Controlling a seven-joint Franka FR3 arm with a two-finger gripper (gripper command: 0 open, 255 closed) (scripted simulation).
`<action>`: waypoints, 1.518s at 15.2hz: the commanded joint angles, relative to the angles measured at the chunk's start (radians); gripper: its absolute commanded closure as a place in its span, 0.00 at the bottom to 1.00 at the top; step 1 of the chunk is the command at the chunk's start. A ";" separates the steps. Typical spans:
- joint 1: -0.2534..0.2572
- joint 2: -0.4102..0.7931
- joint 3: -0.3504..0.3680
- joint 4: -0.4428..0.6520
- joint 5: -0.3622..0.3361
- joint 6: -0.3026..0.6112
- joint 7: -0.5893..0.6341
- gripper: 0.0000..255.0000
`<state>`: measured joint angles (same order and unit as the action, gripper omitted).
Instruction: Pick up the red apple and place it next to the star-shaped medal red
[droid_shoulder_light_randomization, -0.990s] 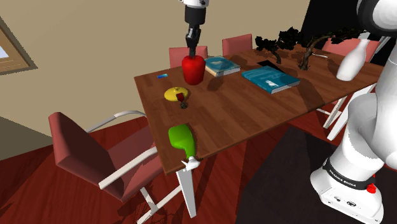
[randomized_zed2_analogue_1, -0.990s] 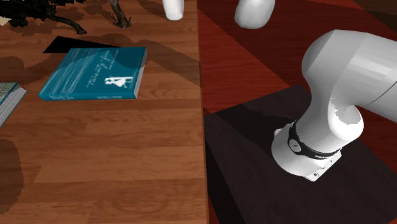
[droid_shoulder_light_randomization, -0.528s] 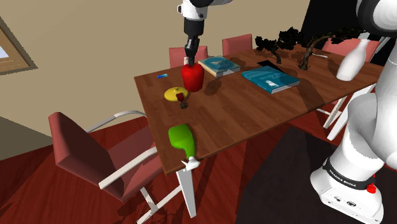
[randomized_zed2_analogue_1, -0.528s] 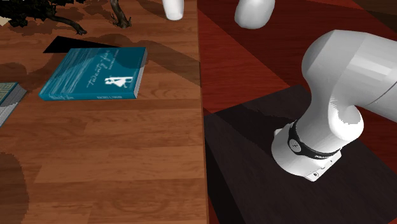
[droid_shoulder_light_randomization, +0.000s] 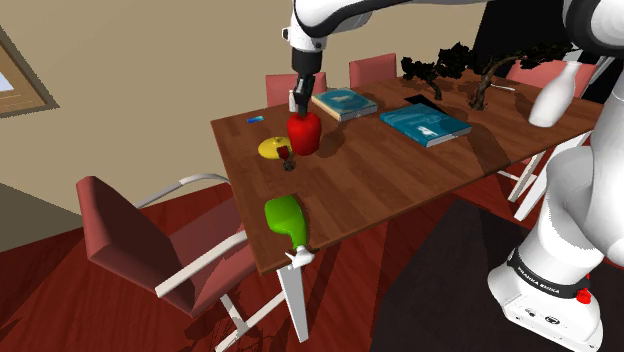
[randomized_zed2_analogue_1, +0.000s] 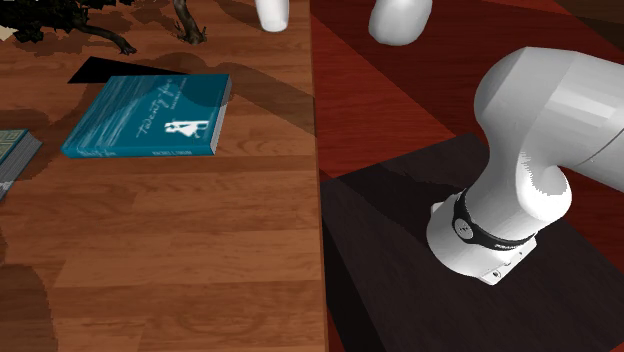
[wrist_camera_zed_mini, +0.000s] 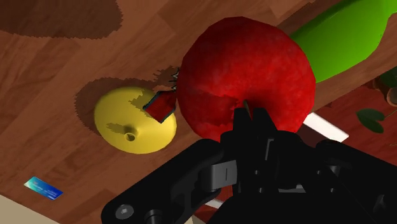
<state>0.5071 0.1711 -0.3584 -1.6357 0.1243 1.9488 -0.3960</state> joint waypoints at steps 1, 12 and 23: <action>0.002 0.003 0.001 -0.023 0.002 0.027 -0.001 1.00; 0.002 0.025 0.006 -0.143 0.018 0.167 -0.017 1.00; -0.001 0.061 0.012 -0.217 0.041 0.273 -0.037 1.00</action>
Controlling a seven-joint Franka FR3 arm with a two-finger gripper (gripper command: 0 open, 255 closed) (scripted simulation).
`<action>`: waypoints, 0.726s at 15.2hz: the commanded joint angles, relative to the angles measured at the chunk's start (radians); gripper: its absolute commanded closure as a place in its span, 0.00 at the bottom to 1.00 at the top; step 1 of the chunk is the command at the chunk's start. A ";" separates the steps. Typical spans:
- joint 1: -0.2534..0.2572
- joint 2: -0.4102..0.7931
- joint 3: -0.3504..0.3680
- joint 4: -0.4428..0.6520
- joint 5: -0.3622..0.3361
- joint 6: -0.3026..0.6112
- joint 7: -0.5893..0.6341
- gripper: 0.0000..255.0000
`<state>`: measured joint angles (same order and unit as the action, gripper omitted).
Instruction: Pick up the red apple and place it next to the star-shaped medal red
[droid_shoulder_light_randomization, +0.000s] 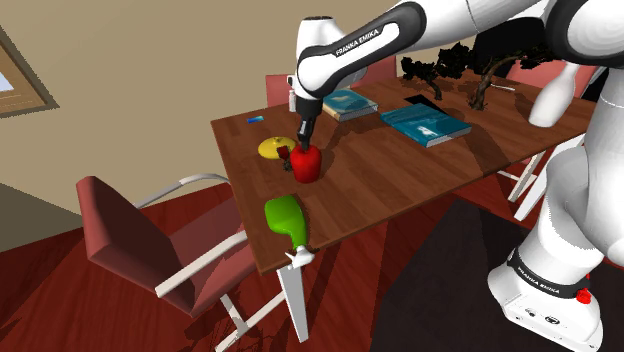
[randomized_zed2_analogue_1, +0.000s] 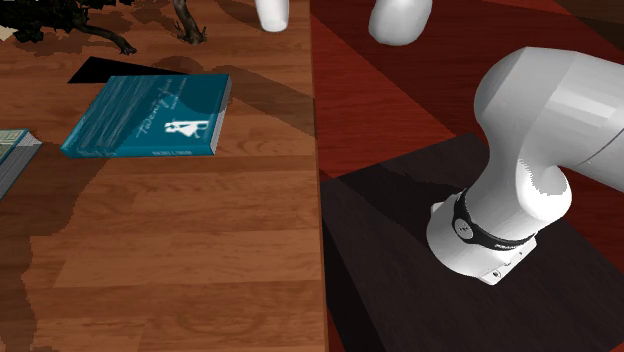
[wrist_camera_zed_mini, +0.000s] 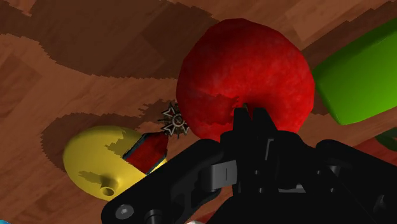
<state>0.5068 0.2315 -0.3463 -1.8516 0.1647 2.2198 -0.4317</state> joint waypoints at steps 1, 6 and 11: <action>0.000 0.001 0.000 -0.001 0.001 0.002 -0.001 1.00; 0.000 0.001 0.000 -0.001 0.001 0.002 -0.001 0.00; 0.000 0.001 0.000 -0.001 0.001 0.002 -0.001 0.00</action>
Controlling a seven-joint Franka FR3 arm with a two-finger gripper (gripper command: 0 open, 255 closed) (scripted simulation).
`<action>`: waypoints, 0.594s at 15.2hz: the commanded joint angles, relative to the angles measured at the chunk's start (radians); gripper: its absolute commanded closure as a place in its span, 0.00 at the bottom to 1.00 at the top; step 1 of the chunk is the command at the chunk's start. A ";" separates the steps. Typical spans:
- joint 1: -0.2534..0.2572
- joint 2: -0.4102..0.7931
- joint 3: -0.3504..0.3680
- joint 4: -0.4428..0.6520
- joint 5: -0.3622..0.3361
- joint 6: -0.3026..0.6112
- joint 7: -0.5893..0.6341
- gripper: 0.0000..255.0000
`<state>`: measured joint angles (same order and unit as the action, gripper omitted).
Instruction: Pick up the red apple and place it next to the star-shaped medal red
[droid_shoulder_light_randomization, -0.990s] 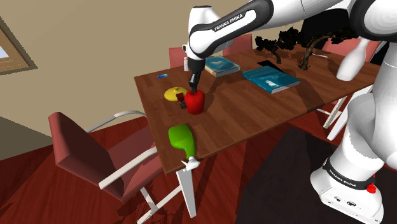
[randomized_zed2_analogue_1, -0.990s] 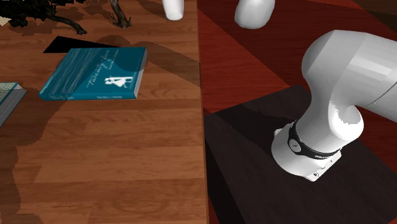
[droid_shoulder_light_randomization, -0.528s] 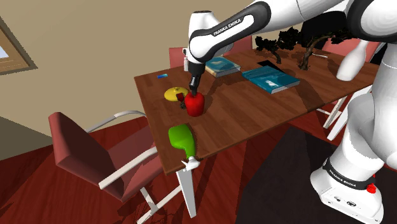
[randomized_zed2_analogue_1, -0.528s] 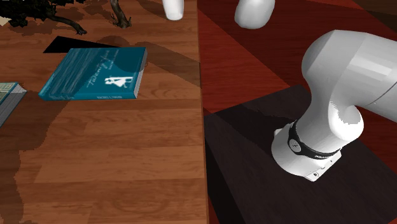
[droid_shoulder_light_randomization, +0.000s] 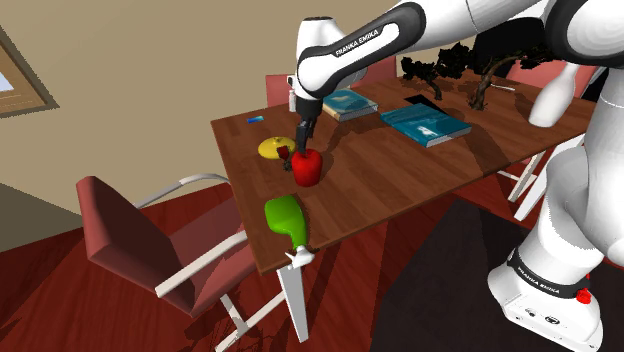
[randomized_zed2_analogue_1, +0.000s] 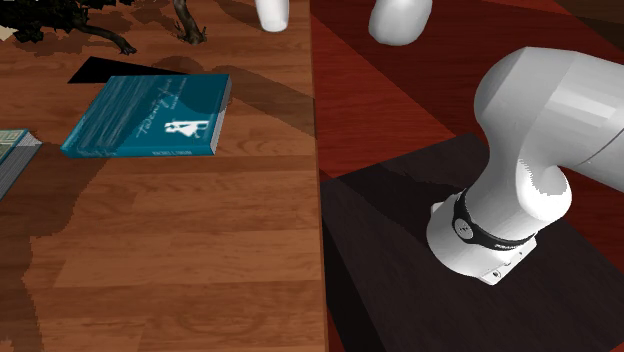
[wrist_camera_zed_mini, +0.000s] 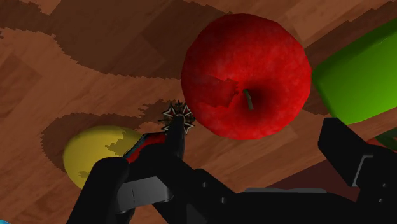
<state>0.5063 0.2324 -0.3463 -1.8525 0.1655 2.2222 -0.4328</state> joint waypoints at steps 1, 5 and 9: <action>0.002 -0.018 -0.003 0.010 -0.009 -0.027 0.006 0.00; 0.005 -0.063 -0.009 0.046 -0.033 -0.104 0.021 0.00; 0.005 -0.063 -0.009 0.046 -0.033 -0.104 0.021 0.00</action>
<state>0.5118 0.1697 -0.3552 -1.8065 0.1329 2.1187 -0.4117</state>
